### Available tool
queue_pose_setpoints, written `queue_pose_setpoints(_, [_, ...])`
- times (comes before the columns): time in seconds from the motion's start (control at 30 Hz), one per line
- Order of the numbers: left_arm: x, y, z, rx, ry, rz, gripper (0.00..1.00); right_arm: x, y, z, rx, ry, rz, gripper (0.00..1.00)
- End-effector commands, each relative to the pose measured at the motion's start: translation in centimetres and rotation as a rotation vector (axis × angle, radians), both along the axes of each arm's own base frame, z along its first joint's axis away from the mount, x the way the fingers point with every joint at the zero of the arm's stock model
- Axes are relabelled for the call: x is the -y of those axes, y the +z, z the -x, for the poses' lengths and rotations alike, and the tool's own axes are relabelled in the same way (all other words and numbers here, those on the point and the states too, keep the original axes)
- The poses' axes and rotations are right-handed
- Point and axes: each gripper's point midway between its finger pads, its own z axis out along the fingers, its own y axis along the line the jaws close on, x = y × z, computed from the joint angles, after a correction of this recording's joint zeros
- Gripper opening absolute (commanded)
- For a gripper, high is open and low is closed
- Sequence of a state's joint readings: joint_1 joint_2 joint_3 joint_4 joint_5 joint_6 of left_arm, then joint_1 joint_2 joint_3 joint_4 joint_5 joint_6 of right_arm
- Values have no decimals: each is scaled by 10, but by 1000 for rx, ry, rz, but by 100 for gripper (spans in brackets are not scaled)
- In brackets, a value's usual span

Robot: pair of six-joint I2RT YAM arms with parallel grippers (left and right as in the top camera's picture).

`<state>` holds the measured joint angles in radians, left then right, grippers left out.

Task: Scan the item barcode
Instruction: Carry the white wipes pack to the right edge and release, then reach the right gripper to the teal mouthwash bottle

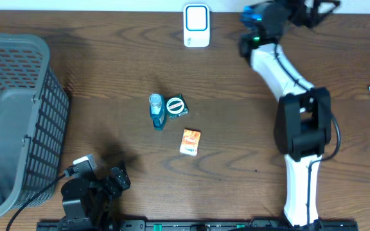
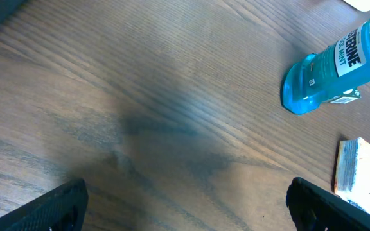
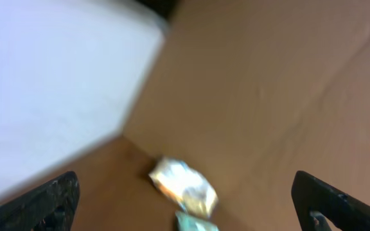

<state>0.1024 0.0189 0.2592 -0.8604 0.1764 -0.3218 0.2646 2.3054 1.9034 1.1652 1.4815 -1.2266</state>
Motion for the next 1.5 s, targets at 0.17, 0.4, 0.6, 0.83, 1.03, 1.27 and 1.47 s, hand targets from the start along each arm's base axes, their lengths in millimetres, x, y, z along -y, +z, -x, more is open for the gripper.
queue_pose_setpoints(0.17, [0,-11,6,-46,2,-3,98,-134,171,41,130,522,207,99])
queue_pose_setpoints(0.4, [0,-11,6,-46,2,-3,98,-211,204,87,44,958,165,99])
queue_pose_setpoints(0.6, [0,-11,6,-46,2,-3,98,-276,108,127,-389,1506,-49,99])
queue_pose_setpoints(0.83, [0,-11,6,-46,2,-3,98,-327,18,171,-635,1789,-727,99])
queue_pose_setpoints(1.03, [0,-11,6,-46,2,-3,98,-345,-40,190,-958,1973,-574,99])
queue_pose_setpoints(1.27, [0,-11,6,-46,2,-3,98,-350,-94,230,-1311,2276,-321,99])
queue_pose_setpoints(1.47, [0,-11,6,-46,2,-3,98,-365,-97,237,-1286,2412,-312,95])
